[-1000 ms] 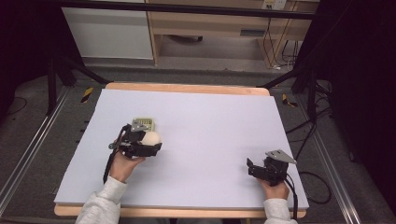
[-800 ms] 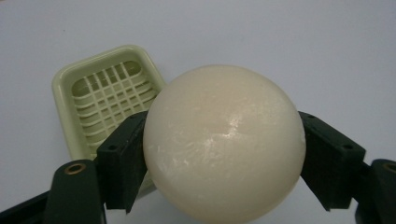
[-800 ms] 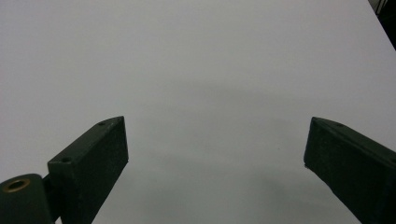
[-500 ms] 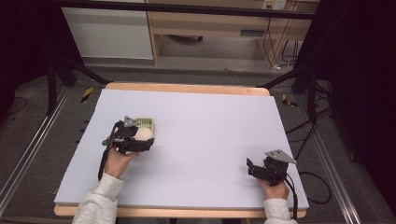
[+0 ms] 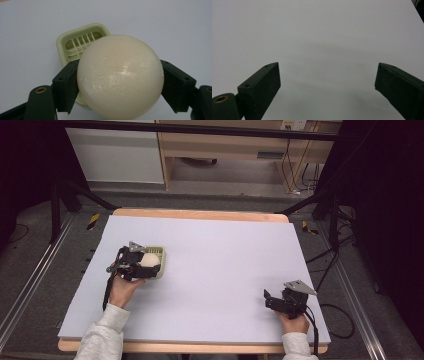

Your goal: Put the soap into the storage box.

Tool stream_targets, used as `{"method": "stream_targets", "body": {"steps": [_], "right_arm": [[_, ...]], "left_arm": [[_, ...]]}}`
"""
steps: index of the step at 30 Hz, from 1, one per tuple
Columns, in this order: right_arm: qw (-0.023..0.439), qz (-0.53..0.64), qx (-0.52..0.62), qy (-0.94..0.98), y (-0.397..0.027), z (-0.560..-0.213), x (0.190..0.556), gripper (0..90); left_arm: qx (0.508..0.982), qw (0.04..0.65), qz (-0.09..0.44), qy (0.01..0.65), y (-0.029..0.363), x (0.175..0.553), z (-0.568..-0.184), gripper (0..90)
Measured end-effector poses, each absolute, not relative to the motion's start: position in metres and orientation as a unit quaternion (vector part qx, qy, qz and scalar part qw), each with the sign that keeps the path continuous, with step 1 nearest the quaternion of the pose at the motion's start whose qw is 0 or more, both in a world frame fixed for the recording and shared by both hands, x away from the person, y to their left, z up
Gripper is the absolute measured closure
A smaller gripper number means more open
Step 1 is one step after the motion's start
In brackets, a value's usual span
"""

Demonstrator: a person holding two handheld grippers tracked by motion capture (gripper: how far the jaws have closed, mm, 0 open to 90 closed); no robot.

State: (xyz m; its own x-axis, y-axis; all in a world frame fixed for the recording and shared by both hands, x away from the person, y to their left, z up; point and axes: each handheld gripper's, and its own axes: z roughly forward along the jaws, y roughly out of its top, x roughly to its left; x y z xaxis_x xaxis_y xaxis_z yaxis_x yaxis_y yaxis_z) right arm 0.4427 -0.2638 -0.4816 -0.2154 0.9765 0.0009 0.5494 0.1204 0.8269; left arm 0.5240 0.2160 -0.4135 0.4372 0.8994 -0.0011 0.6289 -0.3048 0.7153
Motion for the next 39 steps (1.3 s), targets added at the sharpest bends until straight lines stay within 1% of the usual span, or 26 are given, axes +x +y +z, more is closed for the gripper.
{"method": "stream_targets", "body": {"steps": [9, 19, 39], "right_arm": [[0.292, 0.364, 0.554, 0.689, -0.264, -0.482, 0.443, 6.8], [0.293, 0.365, 0.553, 0.689, -0.264, -0.482, 0.443, 6.8], [0.294, 0.362, 0.554, 0.69, -0.264, -0.483, 0.443, 6.8]], "left_arm": [[0.777, 0.327, 0.209, 0.496, 0.219, 0.534, -0.414, 24.1], [0.782, 0.313, 0.207, 0.497, 0.221, 0.544, -0.423, 24.1], [0.787, 0.303, 0.202, 0.497, 0.219, 0.557, -0.434, 24.1]]}}
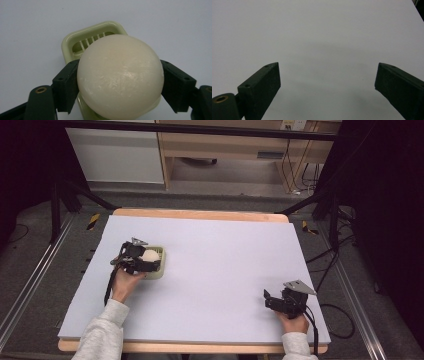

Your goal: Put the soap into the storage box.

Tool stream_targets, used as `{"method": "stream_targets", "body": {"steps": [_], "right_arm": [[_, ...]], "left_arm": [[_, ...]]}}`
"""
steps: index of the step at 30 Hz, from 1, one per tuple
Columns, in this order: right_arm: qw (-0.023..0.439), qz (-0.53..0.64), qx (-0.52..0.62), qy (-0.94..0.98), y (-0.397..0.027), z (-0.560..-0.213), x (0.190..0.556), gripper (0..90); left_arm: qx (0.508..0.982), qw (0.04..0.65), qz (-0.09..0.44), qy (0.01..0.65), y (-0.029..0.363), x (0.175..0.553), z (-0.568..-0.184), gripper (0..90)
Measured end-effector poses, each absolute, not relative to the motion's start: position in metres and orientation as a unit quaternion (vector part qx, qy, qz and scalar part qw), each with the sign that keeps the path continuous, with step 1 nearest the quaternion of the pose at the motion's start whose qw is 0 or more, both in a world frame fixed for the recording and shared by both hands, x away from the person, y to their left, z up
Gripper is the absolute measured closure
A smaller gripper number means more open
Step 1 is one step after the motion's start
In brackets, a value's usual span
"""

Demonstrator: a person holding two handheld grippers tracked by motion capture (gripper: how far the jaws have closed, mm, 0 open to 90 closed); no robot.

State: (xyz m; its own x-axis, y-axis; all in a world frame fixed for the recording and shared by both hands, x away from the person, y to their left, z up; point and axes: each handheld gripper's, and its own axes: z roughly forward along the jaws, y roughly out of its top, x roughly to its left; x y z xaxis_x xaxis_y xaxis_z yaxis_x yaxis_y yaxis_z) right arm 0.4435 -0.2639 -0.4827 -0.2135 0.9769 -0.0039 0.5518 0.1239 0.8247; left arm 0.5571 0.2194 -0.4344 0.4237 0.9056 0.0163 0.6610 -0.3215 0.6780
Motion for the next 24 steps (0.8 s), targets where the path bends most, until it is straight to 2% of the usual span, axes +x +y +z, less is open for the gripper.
{"method": "stream_targets", "body": {"steps": [24], "right_arm": [[0.292, 0.362, 0.555, 0.69, -0.2637, -0.4831, 0.4435, 6.8]], "left_arm": [[0.788, 0.294, 0.2, 0.502, 0.2192, 0.5624, -0.4444, 24.1]]}}
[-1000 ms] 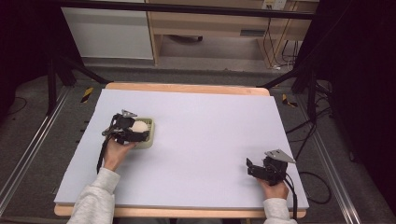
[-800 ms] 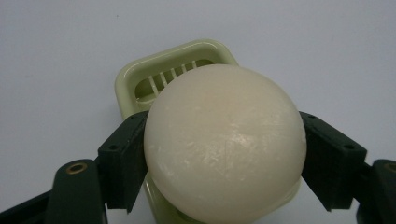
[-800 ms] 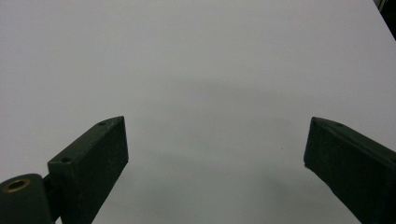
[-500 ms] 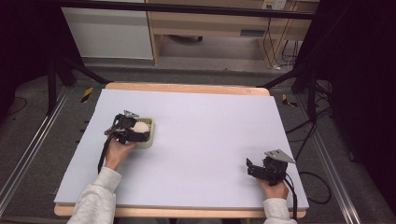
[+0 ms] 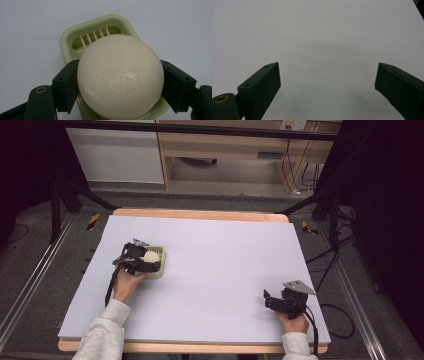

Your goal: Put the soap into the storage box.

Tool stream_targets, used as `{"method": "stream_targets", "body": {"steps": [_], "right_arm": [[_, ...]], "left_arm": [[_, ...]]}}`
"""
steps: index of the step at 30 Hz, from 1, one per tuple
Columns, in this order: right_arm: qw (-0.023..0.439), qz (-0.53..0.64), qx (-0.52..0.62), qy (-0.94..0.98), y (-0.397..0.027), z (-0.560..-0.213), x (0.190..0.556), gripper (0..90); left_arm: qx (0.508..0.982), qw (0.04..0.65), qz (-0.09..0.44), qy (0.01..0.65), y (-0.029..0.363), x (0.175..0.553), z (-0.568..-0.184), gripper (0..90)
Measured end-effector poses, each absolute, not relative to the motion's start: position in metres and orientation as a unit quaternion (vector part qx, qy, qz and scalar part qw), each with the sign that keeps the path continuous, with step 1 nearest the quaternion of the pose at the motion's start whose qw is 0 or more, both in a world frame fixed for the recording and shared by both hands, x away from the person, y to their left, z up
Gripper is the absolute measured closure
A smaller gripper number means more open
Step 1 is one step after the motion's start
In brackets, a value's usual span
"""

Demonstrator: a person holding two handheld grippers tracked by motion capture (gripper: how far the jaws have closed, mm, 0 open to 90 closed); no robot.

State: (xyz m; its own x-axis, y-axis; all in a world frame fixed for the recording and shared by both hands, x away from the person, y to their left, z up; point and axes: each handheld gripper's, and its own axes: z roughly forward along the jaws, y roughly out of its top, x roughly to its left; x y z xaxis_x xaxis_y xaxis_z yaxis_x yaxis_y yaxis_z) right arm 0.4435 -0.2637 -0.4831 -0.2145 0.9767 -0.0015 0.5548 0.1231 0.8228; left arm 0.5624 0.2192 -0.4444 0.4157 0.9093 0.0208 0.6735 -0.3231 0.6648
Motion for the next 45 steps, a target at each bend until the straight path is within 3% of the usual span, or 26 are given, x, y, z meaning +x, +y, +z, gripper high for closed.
{"method": "stream_targets", "body": {"steps": [20, 29, 45], "right_arm": [[0.291, 0.363, 0.555, 0.69, -0.264, -0.483, 0.443, 6.8], [0.291, 0.364, 0.556, 0.688, -0.264, -0.482, 0.443, 6.7], [0.297, 0.367, 0.556, 0.684, -0.265, -0.48, 0.442, 6.7]], "left_arm": [[0.791, 0.293, 0.204, 0.496, 0.217, 0.562, -0.446, 23.7], [0.779, 0.319, 0.214, 0.495, 0.225, 0.554, -0.434, 22.2], [0.763, 0.353, 0.231, 0.49, 0.236, 0.523, -0.418, 22.0]]}}
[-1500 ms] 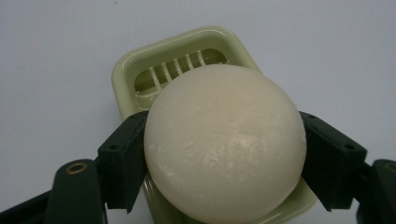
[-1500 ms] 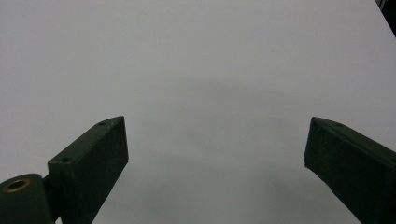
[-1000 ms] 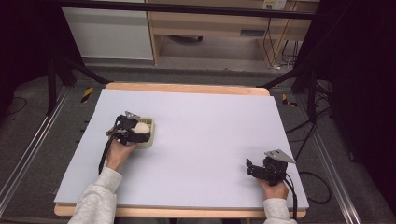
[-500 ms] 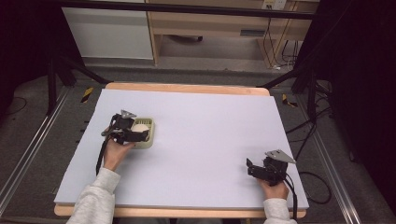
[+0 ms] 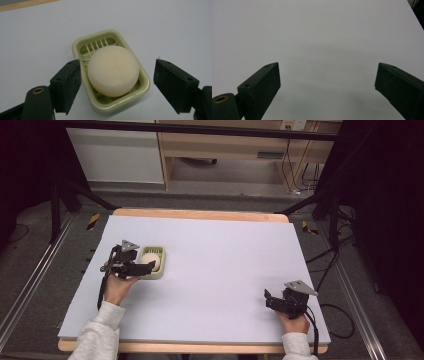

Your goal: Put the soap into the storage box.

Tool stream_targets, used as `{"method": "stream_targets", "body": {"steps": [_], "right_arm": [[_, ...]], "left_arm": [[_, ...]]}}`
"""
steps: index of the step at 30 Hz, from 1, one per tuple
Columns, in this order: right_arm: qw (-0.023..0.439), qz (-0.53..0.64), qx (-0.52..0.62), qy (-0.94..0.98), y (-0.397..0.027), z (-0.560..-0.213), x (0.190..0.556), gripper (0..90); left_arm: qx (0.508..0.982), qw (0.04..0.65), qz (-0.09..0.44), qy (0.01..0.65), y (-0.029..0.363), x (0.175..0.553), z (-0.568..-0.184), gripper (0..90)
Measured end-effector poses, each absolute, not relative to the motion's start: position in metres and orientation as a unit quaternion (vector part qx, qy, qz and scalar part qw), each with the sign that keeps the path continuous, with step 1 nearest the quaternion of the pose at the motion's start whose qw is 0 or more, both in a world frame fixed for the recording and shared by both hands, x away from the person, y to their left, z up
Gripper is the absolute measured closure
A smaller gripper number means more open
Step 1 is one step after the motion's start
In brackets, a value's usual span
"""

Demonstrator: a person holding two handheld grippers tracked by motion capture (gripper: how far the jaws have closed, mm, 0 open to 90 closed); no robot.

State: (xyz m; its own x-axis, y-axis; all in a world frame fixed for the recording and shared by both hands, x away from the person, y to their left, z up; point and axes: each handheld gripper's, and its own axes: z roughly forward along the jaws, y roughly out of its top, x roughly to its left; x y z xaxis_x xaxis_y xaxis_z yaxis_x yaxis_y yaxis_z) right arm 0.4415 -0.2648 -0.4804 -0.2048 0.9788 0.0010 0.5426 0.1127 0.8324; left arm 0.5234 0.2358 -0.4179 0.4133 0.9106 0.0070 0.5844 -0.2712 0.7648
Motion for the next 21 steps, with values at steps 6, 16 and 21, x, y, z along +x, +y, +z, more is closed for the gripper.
{"method": "stream_targets", "body": {"steps": [6, 16, 21], "right_arm": [[0.296, 0.369, 0.557, 0.683, -0.266, -0.48, 0.441, 6.5], [0.297, 0.374, 0.56, 0.677, -0.269, -0.479, 0.44, 6.4], [0.297, 0.381, 0.563, 0.67, -0.273, -0.477, 0.437, 6.4]], "left_arm": [[0.745, 0.37, 0.242, 0.5, 0.247, 0.512, -0.419, 23.0], [0.721, 0.396, 0.269, 0.501, 0.266, 0.485, -0.425, 24.5], [0.712, 0.403, 0.274, 0.505, 0.28, 0.474, -0.431, 26.3]]}}
